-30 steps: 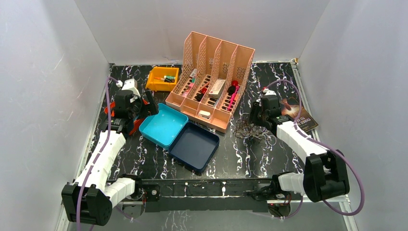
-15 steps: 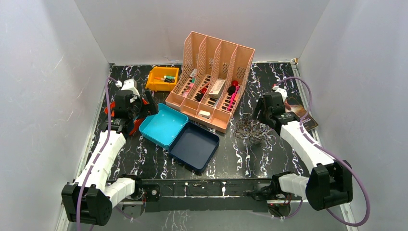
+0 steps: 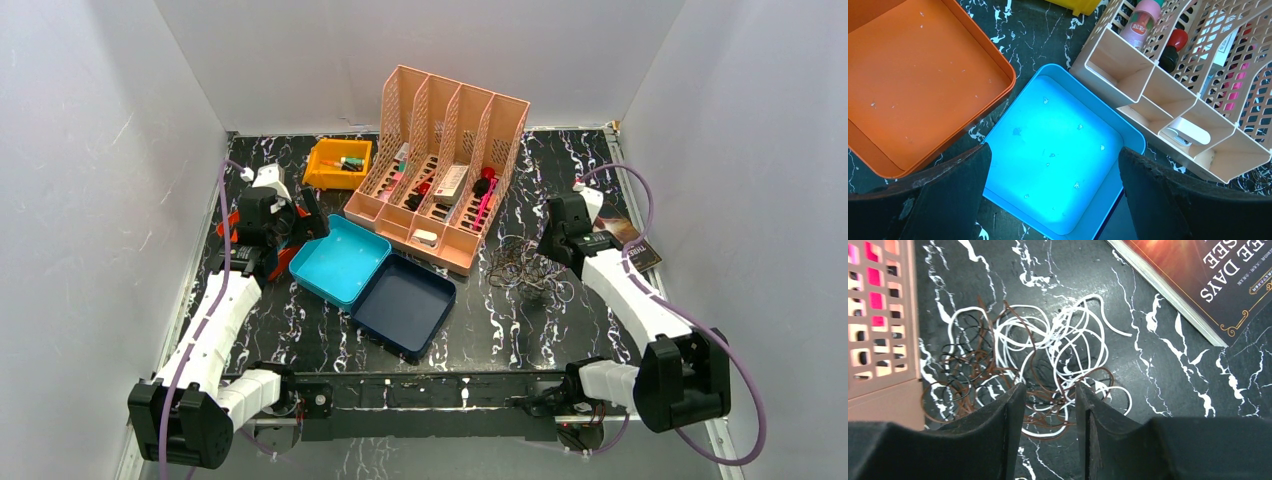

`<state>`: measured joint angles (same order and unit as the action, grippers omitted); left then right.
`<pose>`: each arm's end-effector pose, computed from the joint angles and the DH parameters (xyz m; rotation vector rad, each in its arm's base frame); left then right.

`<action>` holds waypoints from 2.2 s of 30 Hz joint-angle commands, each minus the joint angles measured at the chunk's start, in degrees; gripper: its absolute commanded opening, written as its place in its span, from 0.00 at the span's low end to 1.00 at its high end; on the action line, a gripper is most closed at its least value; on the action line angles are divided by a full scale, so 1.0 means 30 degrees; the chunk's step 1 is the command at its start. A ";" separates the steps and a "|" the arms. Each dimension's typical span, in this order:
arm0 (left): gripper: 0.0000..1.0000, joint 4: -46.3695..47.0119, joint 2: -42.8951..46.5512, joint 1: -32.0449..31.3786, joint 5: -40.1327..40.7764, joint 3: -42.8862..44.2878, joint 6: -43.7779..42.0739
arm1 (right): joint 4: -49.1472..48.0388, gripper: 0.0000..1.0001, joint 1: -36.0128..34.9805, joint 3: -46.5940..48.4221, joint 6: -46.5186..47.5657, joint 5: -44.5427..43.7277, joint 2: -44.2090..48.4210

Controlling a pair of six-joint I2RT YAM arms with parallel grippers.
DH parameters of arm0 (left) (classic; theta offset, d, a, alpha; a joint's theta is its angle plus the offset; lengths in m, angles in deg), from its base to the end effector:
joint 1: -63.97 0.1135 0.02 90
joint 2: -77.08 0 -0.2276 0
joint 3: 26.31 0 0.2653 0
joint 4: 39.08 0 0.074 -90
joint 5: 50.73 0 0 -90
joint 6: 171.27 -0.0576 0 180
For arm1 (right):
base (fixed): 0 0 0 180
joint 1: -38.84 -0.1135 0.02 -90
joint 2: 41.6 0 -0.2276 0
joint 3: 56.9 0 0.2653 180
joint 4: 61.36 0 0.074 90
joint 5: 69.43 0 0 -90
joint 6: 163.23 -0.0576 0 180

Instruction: Untangle the cables

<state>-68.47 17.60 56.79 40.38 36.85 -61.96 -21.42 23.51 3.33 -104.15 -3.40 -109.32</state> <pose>0.2856 -0.0349 0.2695 -0.2268 2.0174 -0.2731 0.2785 0.0521 0.1963 0.5011 2.2560 -0.0972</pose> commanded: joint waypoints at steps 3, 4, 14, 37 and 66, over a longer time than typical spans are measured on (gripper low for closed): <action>0.98 0.0005 -0.0037 0.0167 -0.0601 0.0296 -0.0090 | 0.0037 0.48 0.0248 0.1751 0.1622 -0.0363 -0.2077; 0.98 -0.0009 -0.0028 0.0174 -0.0577 0.0297 -0.0106 | 0.0168 0.48 0.0270 0.1882 0.1808 -0.0233 -0.2417; 0.98 -0.0010 0.0100 0.0182 -0.0487 0.0255 -0.0138 | -0.0162 0.29 0.0277 0.1780 0.2619 0.0399 -0.2974; 0.94 0.0567 0.0400 0.0167 -0.1563 0.0429 -0.0378 | 0.0806 0.02 0.0286 0.2800 0.3696 0.2056 0.0722; 0.98 0.0517 0.0075 0.0167 -0.2096 0.0141 -0.0372 | -0.0027 0.14 0.0328 0.1073 0.2308 0.0654 -0.3434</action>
<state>-67.11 17.29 56.81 35.35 36.85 -62.68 -19.36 24.20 6.89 -96.17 -1.12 -121.49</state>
